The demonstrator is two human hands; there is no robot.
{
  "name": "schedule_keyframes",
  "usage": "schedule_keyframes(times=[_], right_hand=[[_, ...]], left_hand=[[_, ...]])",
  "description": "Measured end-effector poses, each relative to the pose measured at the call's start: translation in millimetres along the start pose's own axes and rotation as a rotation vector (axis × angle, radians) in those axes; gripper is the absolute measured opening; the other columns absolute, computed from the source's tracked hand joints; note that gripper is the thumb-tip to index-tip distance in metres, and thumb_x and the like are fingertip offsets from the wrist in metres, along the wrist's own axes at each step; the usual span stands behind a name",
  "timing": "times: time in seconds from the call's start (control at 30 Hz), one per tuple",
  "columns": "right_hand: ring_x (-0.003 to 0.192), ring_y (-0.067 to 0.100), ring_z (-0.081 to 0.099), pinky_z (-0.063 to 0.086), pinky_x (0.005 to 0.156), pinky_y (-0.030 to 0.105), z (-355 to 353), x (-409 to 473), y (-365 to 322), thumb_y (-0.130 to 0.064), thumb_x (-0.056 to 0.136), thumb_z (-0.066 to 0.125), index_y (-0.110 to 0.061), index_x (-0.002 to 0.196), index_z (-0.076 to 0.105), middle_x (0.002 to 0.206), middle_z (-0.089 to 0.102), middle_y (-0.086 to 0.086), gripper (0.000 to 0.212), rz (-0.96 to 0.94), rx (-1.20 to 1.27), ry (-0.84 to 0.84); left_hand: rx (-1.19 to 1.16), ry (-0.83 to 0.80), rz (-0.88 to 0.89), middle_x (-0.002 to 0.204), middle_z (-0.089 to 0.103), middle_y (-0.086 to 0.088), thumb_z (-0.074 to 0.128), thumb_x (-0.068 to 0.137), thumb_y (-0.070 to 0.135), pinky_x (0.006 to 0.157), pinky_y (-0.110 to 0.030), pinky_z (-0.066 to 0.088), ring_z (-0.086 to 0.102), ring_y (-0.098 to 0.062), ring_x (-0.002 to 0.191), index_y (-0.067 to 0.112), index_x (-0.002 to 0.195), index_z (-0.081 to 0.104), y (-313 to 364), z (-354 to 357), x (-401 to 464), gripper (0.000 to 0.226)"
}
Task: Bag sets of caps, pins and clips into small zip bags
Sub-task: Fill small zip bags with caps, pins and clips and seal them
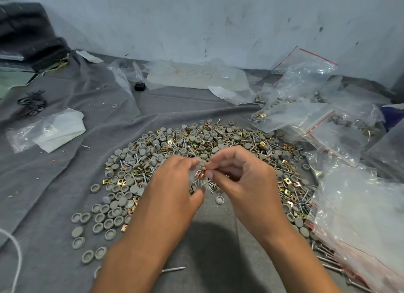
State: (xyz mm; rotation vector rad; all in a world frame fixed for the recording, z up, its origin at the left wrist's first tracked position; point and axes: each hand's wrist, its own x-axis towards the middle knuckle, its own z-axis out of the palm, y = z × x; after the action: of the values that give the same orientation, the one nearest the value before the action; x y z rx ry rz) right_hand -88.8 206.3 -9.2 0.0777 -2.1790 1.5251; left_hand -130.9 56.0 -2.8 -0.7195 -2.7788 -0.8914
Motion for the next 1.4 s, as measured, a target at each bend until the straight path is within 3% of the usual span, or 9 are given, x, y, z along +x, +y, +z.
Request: schedule_keyframes(times=[0.13,0.27,0.4,0.6,0.83,1.0,1.17,1.4], right_hand=[[0.096,0.005,0.073,0.056,0.085,0.018,0,1,0,-0.004,0.086,0.079,-0.017,0.105,0.071,0.098,0.076,-0.013,0.024,-0.037,-0.043,-0.004],[0.094,0.007,0.073,0.057,0.082,0.022,2,1,1,-0.013,0.088,0.078,-0.023,0.101,0.07,0.095,0.076,-0.014,0.019,0.005,-0.063,-0.032],[0.094,0.007,0.073,0.059,0.083,0.028,1,2,2,-0.019,0.088,0.078,-0.025,0.103,0.069,0.095,0.076,-0.014,0.018,0.048,-0.053,-0.046],[0.091,0.005,0.072,0.055,0.079,0.018,-2,2,1,-0.021,0.087,0.078,-0.023,0.101,0.07,0.092,0.075,-0.015,0.016,0.039,-0.077,-0.047],[0.087,0.012,0.071,0.056,0.075,0.023,-4,3,2,-0.014,0.088,0.079,-0.027,0.104,0.072,0.093,0.074,-0.006,0.021,0.176,0.101,-0.083],[0.088,0.004,0.07,0.052,0.076,0.018,-5,4,4,-0.015,0.093,0.072,-0.028,0.106,0.076,0.094,0.075,-0.013,0.018,0.198,0.077,-0.006],[0.083,0.0,0.062,0.047,0.071,0.015,-9,6,3,-0.02,0.098,0.066,-0.031,0.108,0.074,0.091,0.069,-0.018,0.017,0.178,0.081,0.035],[0.083,0.01,0.066,0.053,0.072,0.024,-6,3,1,-0.024,0.094,0.072,-0.029,0.098,0.069,0.09,0.07,-0.008,0.008,0.1,0.023,0.024]], left_hand=[[0.002,0.021,0.003,0.104,0.05,0.019,0.075,0.083,0.035,0.075,-0.016,0.035,0.043,0.0,0.079,0.029,0.131,0.06,1,0,0,0.05],[-0.024,0.045,0.021,0.092,0.048,0.026,0.073,0.083,0.036,0.065,-0.008,0.034,0.045,0.013,0.074,0.034,0.121,0.066,2,-3,-1,0.038],[-0.033,0.055,0.028,0.089,0.048,0.027,0.071,0.083,0.04,0.066,-0.006,0.034,0.045,0.015,0.075,0.036,0.118,0.068,2,-6,-1,0.035],[-0.065,0.067,0.005,0.086,0.049,0.028,0.062,0.083,0.048,0.067,-0.004,0.034,0.046,0.016,0.073,0.035,0.107,0.071,3,-7,-1,0.029],[-0.082,0.105,-0.058,0.076,0.048,0.025,0.075,0.082,0.041,0.061,-0.009,0.032,0.047,0.01,0.07,0.041,0.088,0.065,5,-9,0,0.012],[-0.036,0.062,-0.054,0.078,0.051,0.028,0.075,0.085,0.033,0.069,-0.003,0.033,0.046,0.013,0.07,0.033,0.095,0.073,3,-9,1,0.011],[-0.04,0.053,-0.069,0.105,0.064,0.022,0.073,0.084,0.027,0.071,-0.005,0.032,0.047,0.014,0.075,0.034,0.113,0.07,5,-8,0,0.03],[-0.039,0.037,-0.059,0.098,0.053,0.025,0.079,0.079,0.025,0.072,0.001,0.032,0.044,0.016,0.076,0.034,0.118,0.068,6,-8,1,0.041]])
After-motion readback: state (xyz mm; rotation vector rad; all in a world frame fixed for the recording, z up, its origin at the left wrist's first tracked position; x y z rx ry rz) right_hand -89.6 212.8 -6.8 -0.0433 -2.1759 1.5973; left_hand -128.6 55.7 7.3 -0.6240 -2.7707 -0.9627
